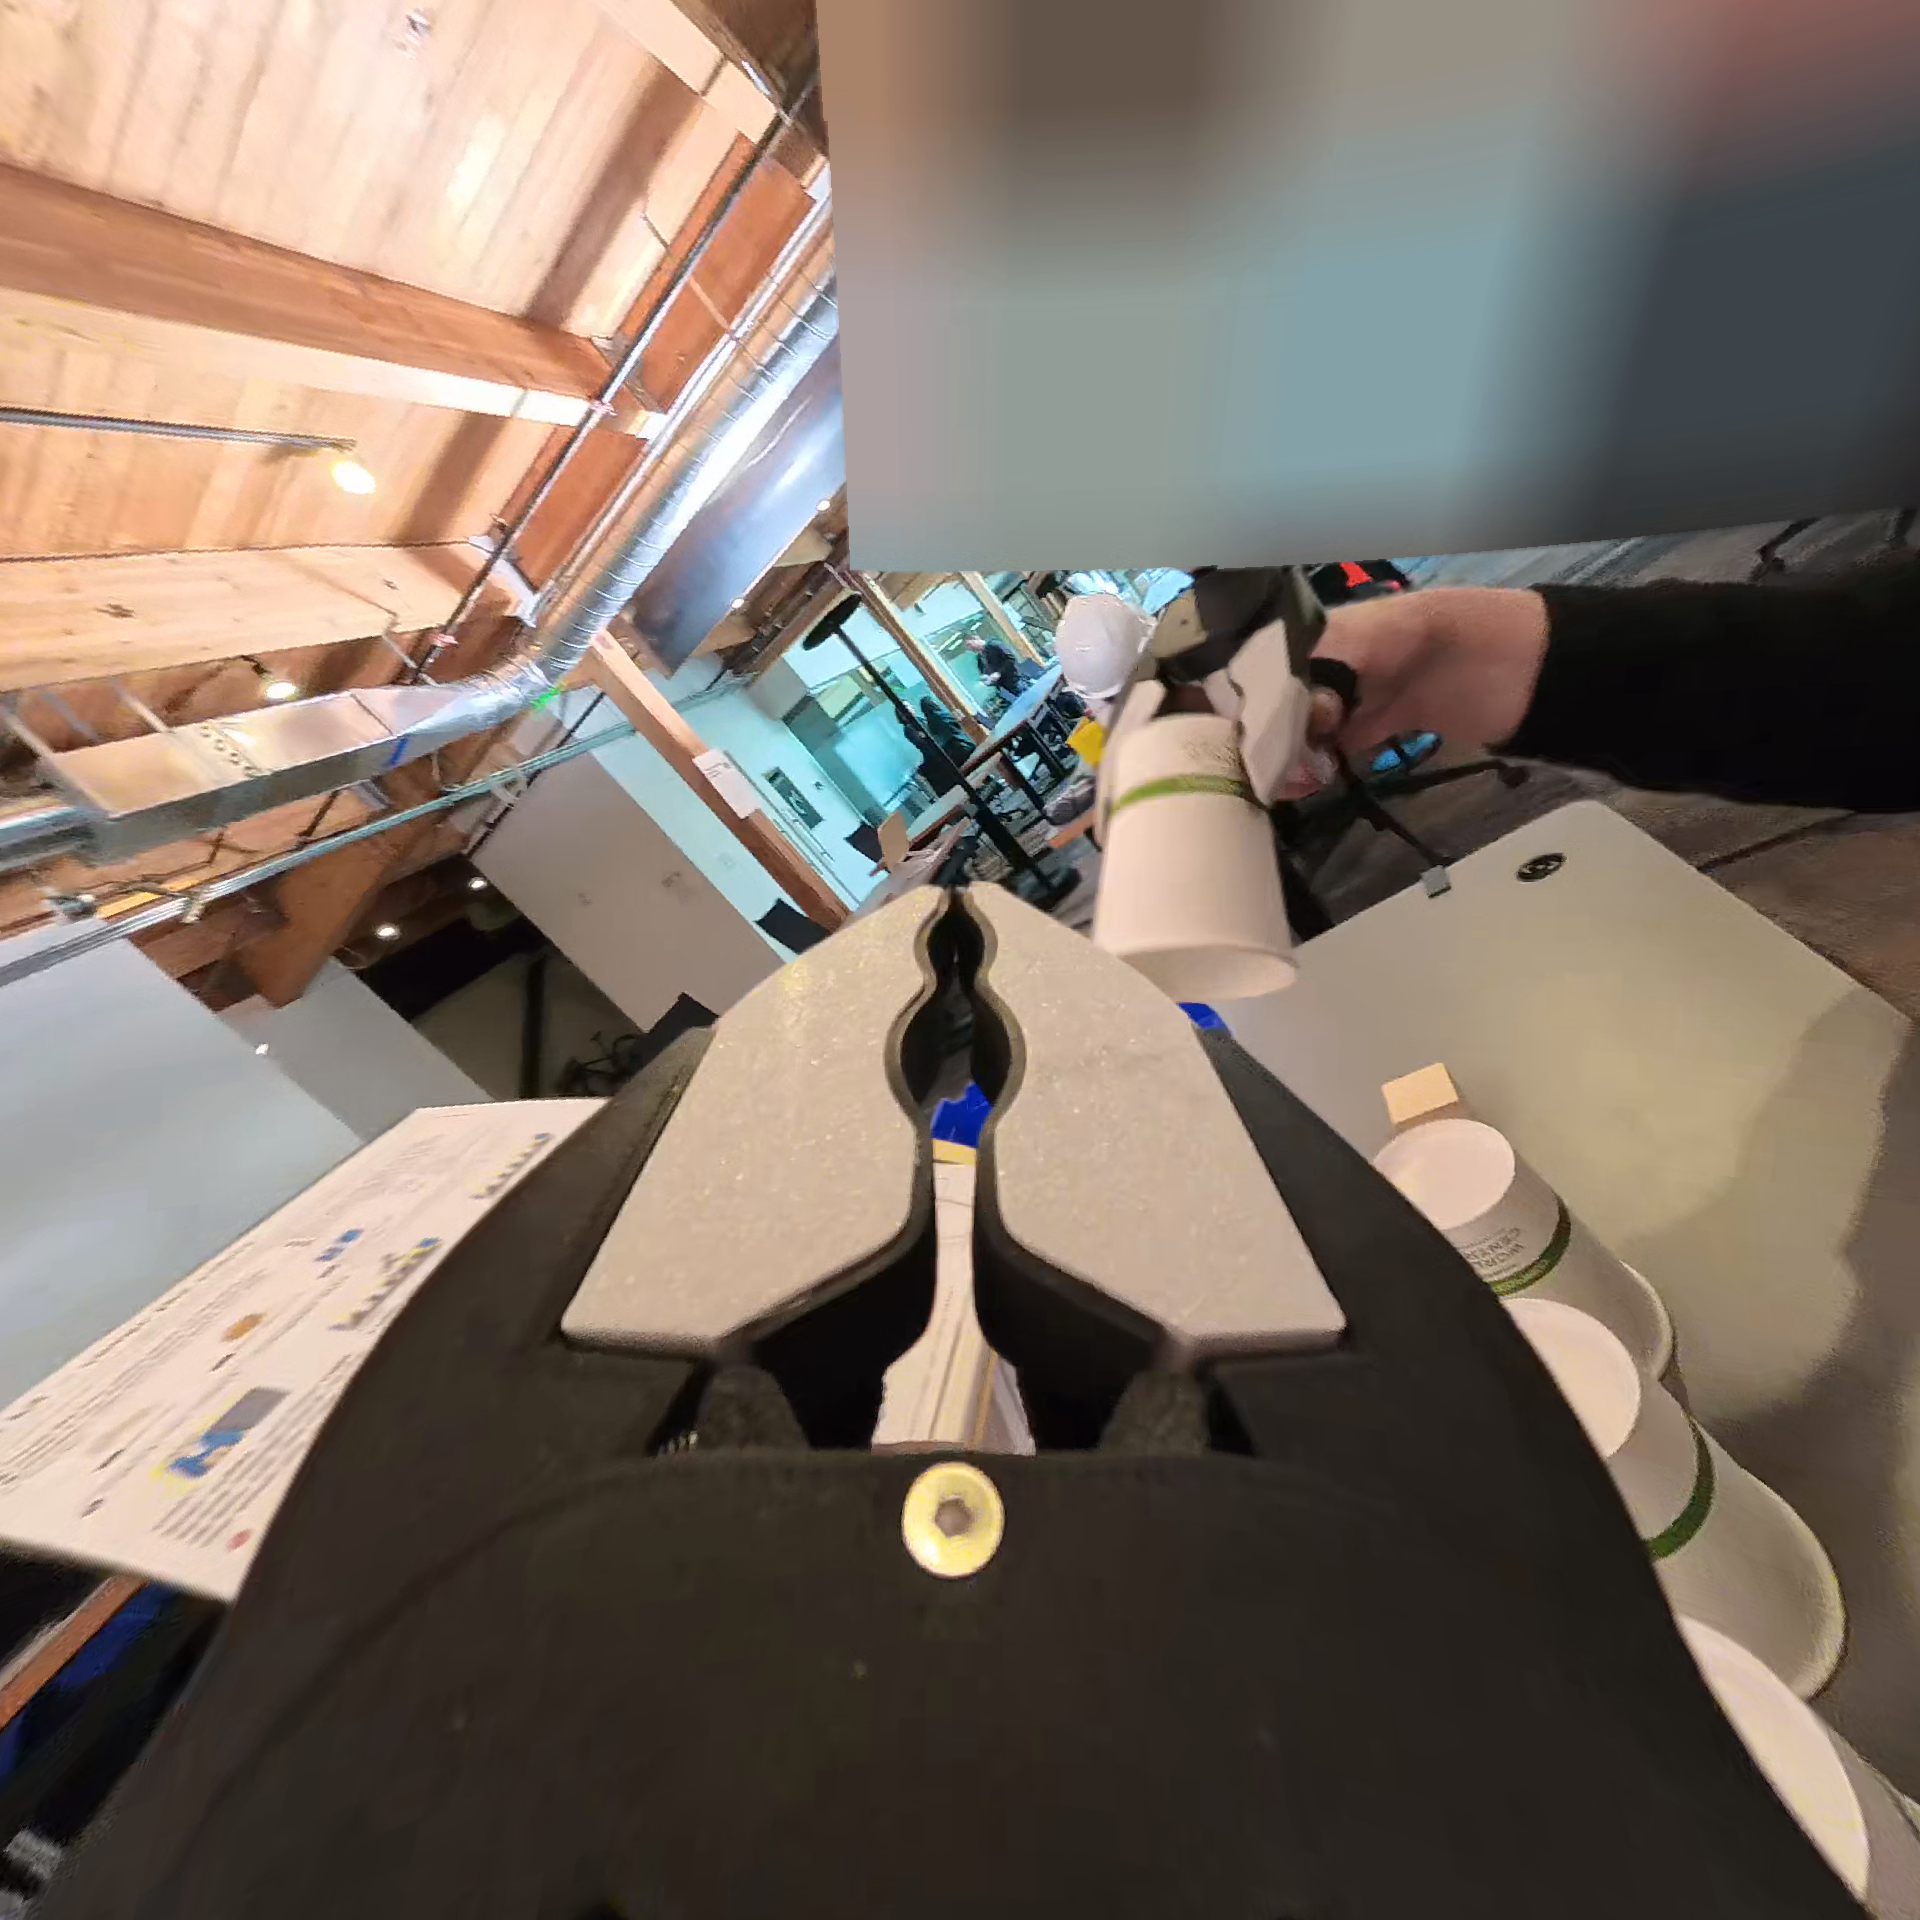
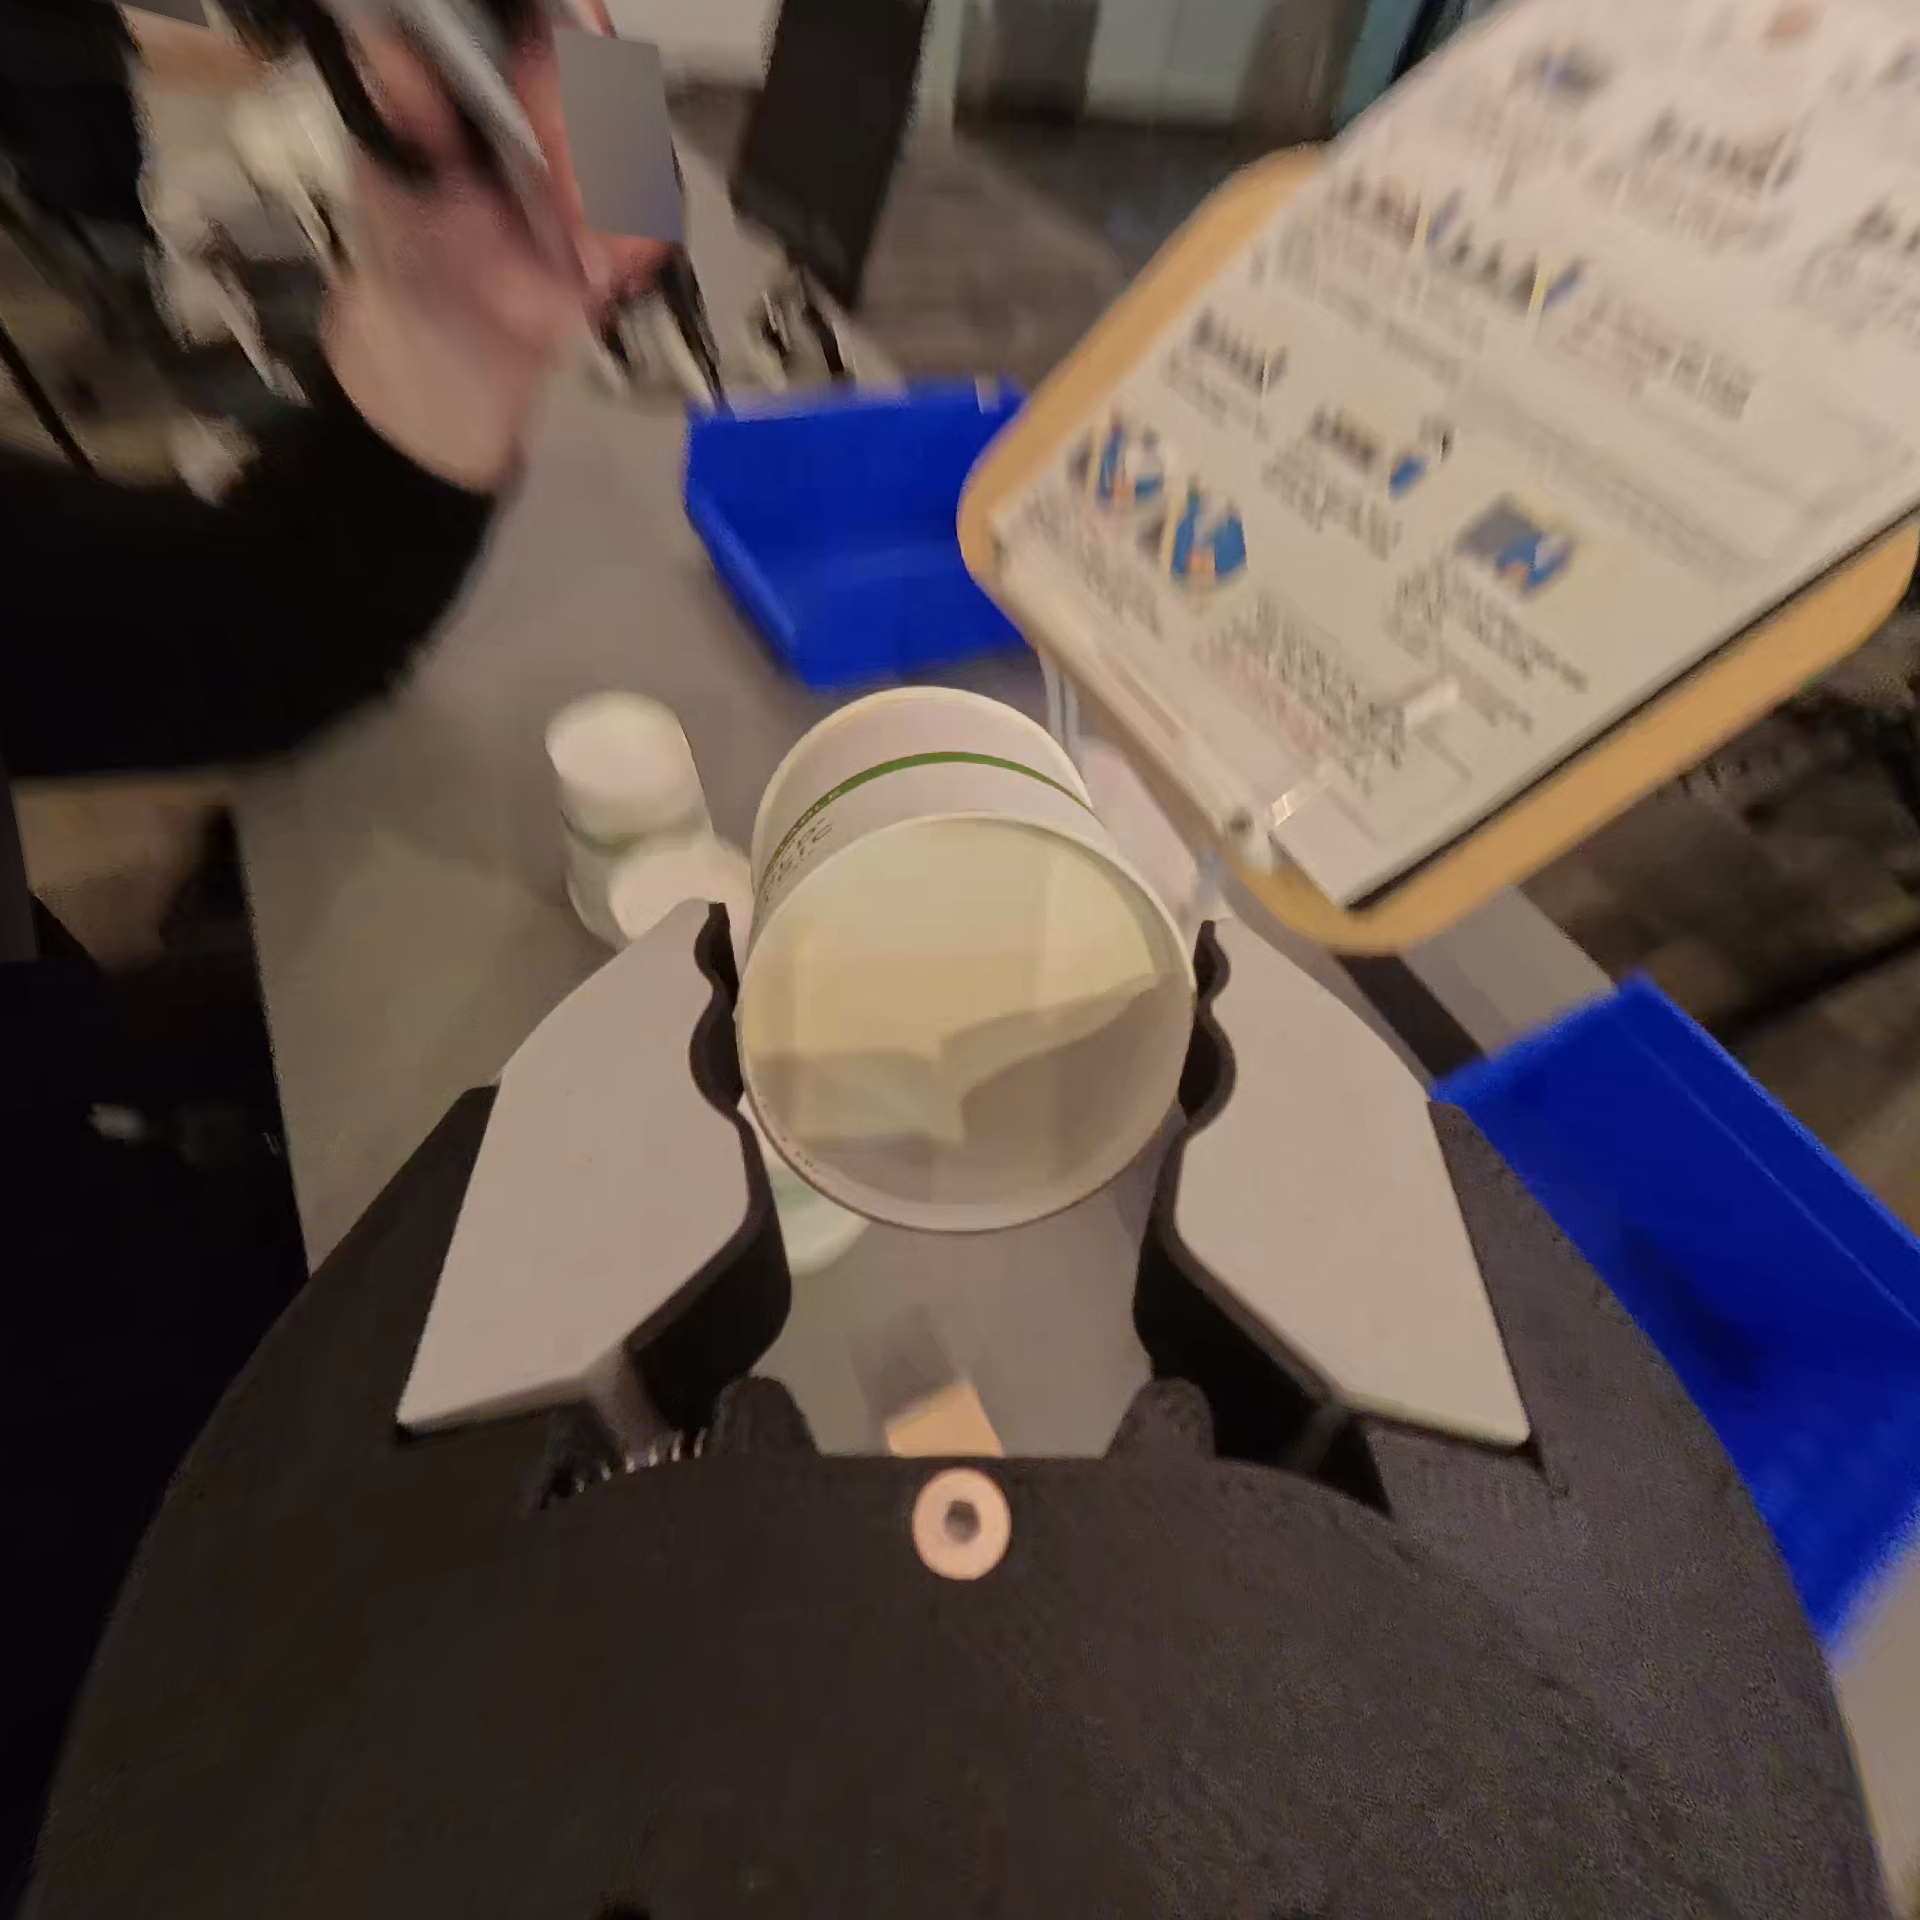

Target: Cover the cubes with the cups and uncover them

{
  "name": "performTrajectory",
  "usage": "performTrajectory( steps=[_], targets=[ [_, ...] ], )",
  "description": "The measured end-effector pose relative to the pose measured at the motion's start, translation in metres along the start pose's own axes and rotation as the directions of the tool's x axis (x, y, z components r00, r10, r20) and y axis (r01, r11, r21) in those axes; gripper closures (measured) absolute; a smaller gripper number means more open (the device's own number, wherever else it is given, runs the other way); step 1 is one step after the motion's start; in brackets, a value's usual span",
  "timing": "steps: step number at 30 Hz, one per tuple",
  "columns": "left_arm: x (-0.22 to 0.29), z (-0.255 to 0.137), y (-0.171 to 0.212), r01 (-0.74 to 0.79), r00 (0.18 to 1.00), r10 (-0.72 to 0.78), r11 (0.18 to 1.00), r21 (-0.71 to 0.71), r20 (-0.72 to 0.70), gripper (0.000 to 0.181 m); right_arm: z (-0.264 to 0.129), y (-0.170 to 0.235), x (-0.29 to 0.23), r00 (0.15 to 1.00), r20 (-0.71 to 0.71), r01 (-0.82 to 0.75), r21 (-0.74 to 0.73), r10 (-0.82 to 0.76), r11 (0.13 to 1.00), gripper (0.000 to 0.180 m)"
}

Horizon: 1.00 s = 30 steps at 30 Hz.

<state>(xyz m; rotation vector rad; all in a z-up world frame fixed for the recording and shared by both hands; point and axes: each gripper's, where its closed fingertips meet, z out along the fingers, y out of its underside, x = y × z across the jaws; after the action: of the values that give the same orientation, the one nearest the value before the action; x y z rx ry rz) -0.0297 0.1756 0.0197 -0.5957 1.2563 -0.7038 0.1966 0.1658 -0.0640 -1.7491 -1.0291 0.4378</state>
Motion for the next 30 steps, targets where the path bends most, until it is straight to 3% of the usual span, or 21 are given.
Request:
performTrajectory(
  steps=[1,6,12,27,30],
  targets=[
    [-0.004,-0.004,-0.003,-0.009,1.0,0.009,1.0,-0.004,0.019,0.181,-0.001,0.014,0.003,1.0,-0.018,0.019,-0.105,-0.021,0.994,0.095],
    [-0.014,-0.016,-0.012,-0.073,0.993,0.077,0.996,-0.045,0.087,0.181,-0.012,0.081,0.006,0.998,0.006,0.061,-0.502,-0.067,0.863,0.095],
    [-0.012,-0.019,-0.019,-0.097,0.99,0.103,0.993,-0.064,0.093,0.181,-0.015,0.139,0.006,0.999,0.043,0.036,-0.696,-0.008,0.717,0.095],
    [-0.012,-0.018,-0.019,-0.1,0.99,0.107,0.992,-0.078,0.091,0.181,0.024,0.224,-0.007,0.988,0.093,-0.004,-0.787,0.124,0.617,0.095],
    [-0.01,-0.017,-0.019,-0.1,0.99,0.106,0.992,-0.077,0.088,0.181,0.034,0.223,-0.014,0.987,0.105,0.005,-0.769,0.119,0.639,0.095]
  ],
)
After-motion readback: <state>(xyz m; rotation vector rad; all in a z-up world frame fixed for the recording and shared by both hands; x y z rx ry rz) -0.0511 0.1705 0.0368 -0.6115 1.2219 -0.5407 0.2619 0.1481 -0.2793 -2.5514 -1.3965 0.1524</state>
